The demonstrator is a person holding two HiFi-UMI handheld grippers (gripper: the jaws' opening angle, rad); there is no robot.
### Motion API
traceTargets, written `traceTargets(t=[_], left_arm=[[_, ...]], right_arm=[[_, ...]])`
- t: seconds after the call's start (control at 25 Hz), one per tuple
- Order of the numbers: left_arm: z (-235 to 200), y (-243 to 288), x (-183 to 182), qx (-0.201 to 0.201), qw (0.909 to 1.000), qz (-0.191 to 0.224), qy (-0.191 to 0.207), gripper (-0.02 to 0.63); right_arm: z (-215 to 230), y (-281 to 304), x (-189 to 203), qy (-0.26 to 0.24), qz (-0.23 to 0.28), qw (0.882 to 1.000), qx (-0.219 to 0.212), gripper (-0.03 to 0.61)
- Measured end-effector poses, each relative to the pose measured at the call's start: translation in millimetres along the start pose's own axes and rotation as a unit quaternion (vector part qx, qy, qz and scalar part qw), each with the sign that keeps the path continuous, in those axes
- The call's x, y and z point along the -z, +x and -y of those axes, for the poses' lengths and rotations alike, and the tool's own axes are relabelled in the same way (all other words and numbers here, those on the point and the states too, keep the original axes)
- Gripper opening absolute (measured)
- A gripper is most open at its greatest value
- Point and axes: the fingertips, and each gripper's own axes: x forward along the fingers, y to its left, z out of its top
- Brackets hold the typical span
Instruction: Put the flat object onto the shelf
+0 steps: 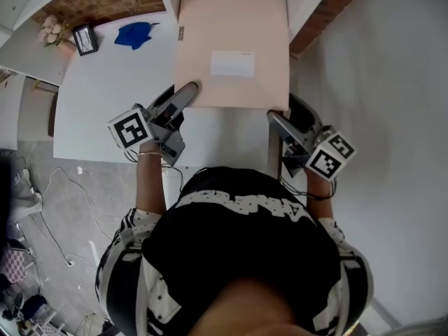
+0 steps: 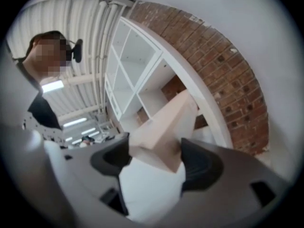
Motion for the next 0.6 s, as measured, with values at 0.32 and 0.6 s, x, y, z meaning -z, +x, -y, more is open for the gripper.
traceTargets(t=[0.32, 0.6], left_arm=[[4.2, 5.4, -6.1, 0.002, 1.0, 0.001, 0.003, 0.351], [1.1, 8.4, -10.8, 0.007, 0.9998, 0.015, -0.009, 0.351]], right_arm=[[6.9, 3.9, 6.6, -0.042, -0.035, 0.998, 0.033, 0.348], [12.2, 7.5, 0.5, -0.057, -0.033, 0.997, 0.048, 0.298]])
